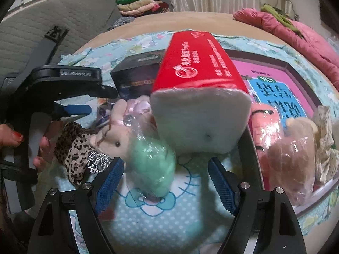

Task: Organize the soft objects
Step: 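Grasp the green bagged item with the right tool while the left tool grasps the snack packet, then carry the green bagged item and snack packet over the pink tray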

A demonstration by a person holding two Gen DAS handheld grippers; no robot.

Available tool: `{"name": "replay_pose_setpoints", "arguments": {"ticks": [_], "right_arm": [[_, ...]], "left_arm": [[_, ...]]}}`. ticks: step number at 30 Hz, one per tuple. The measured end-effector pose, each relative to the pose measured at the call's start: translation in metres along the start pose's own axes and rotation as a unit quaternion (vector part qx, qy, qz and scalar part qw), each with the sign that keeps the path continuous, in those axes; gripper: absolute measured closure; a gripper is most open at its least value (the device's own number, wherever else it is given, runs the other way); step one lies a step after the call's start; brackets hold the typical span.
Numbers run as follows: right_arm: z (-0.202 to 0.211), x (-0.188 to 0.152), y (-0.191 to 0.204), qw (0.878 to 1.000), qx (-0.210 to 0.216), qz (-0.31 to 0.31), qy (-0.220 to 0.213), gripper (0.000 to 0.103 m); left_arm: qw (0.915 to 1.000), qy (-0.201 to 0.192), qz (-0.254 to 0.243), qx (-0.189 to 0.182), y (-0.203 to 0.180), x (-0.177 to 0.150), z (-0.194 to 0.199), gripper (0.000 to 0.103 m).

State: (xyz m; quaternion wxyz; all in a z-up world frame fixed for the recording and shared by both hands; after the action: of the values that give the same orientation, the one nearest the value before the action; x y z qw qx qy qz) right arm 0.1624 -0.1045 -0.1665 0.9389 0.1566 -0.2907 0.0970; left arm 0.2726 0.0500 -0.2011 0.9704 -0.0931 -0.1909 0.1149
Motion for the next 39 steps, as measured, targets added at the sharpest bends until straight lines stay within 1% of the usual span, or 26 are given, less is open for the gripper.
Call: {"name": "replay_pose_setpoints", "arguments": {"ticks": [3, 6, 8, 10, 11, 13, 14, 15, 16, 19, 21, 22, 26, 31, 34, 39], "right_arm": [[-0.006, 0.0, 0.005, 1.0, -0.002, 0.014, 0.004, 0.024], [-0.012, -0.002, 0.009, 1.0, -0.001, 0.024, 0.013, 0.031], [-0.015, -0.002, 0.012, 0.999, 0.002, 0.029, 0.013, 0.037], [-0.017, -0.002, 0.014, 0.999, 0.007, 0.034, 0.015, 0.051], [-0.018, -0.003, 0.015, 0.999, 0.008, 0.036, 0.016, 0.055], [-0.018, -0.003, 0.016, 0.999, 0.01, 0.037, 0.015, 0.058], [-0.018, -0.004, 0.017, 0.999, 0.015, 0.034, 0.015, 0.059], [-0.018, -0.003, 0.016, 0.999, 0.019, 0.031, 0.015, 0.06], [-0.017, -0.003, 0.015, 0.999, 0.025, 0.026, 0.013, 0.061], [-0.014, -0.001, 0.014, 0.999, 0.032, 0.019, 0.007, 0.061], [-0.01, 0.001, 0.014, 0.999, 0.035, 0.02, 0.002, 0.062], [-0.007, 0.002, 0.015, 0.999, 0.037, 0.021, -0.001, 0.062], [0.0, 0.005, 0.018, 0.999, 0.045, 0.024, -0.008, 0.062], [0.013, 0.004, 0.015, 0.998, 0.053, 0.014, -0.019, 0.062], [0.022, 0.006, 0.015, 0.998, 0.057, 0.013, -0.03, 0.062], [0.037, 0.009, 0.013, 0.997, 0.063, 0.006, -0.042, 0.062]], "left_arm": [[0.9999, 0.001, -0.01, 0.009, -0.002, 0.0, -0.002, 0.036], [0.9998, 0.002, -0.016, 0.012, -0.004, 0.0, -0.003, 0.038], [0.9996, 0.001, -0.02, 0.019, -0.005, 0.0, -0.004, 0.038], [0.9994, 0.0, -0.026, 0.024, -0.006, -0.001, -0.005, 0.042], [0.9994, -0.001, -0.027, 0.021, -0.007, -0.002, -0.006, 0.045], [0.9996, -0.001, -0.024, 0.016, -0.006, -0.002, -0.007, 0.05], [0.9997, 0.0, -0.022, 0.01, -0.006, -0.002, -0.007, 0.057], [0.9998, 0.001, -0.02, 0.001, -0.007, -0.002, -0.007, 0.067], [0.9998, 0.004, -0.012, -0.012, -0.007, -0.002, -0.007, 0.067], [0.9997, 0.001, -0.014, -0.019, -0.008, -0.003, -0.006, 0.07], [0.9995, 0.0, -0.009, -0.03, -0.008, -0.003, -0.003, 0.075], [0.9993, -0.001, -0.009, -0.036, -0.009, -0.004, -0.002, 0.076], [0.9991, -0.011, -0.006, -0.041, -0.005, -0.006, 0.012, 0.077], [0.9985, -0.039, -0.002, -0.038, 0.002, -0.006, 0.042, 0.077], [0.9981, -0.055, -0.014, -0.025, 0.002, -0.01, 0.063, 0.077], [0.9967, -0.07, -0.041, -0.002, -0.006, -0.022, 0.091, 0.077]]}}
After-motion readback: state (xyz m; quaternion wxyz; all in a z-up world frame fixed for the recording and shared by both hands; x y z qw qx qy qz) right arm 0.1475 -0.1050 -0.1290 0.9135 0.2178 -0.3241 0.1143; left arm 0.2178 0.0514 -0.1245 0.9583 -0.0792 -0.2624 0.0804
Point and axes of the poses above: each gripper's, at about its wrist camera, not at the fingertips, and z roughly against the way its jaws point, y to its left, x to its top, the point moved 9 cm from there along -z, roughly the way its jaws point, and after that the axes turned 8 degrees about x, right-handed, at the moved point
